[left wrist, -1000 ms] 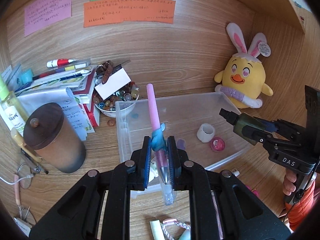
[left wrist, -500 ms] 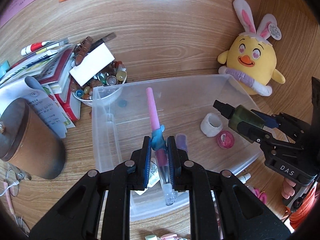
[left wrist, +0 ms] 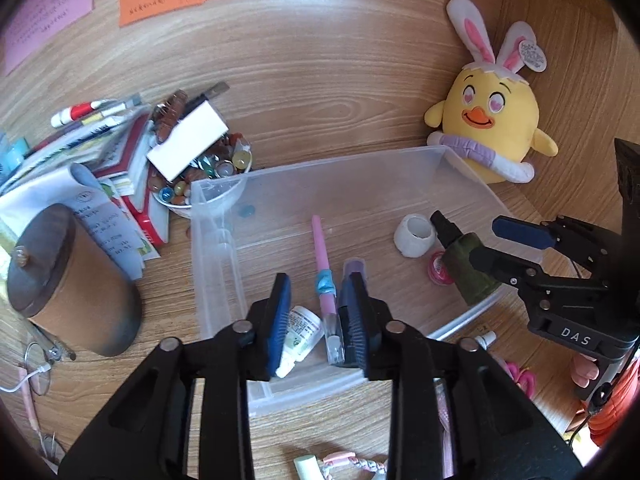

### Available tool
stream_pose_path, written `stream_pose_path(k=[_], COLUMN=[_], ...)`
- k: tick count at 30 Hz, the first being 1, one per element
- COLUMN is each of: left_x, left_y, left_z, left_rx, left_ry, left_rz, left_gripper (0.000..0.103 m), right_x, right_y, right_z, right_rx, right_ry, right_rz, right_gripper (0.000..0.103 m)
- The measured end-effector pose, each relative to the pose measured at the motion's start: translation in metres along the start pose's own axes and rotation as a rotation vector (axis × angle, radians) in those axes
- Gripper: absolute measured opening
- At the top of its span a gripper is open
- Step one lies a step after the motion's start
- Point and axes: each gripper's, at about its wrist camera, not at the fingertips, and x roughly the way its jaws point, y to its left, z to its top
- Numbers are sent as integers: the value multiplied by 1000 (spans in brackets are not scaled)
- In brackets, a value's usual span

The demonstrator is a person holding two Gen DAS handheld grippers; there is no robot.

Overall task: Organize objects
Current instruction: 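Carry both items into the clear box and open both tools, then grasp the pale green marker with the left tool while the right tool grasps the blue Max box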

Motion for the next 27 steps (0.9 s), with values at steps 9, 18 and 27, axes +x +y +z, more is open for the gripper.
stream_pose_path(k=[9,18,27], left_x=[-45,-69,-67], left_y=[3,7,8], left_z=[-21,-56,-98], left_rx=[1,-5,-22], left_ry=[-92,-103,-39], left_rz=[57,88,92], left_gripper=[68,83,83], right_x=[-37,-70,-75], right_y=[13,31,56], right_z=[-11,-32,-63], right_rx=[-28,-35,-41], right_ry=[-59,-101,-84], right_rz=[17,54,92], right_gripper=[58,66,66])
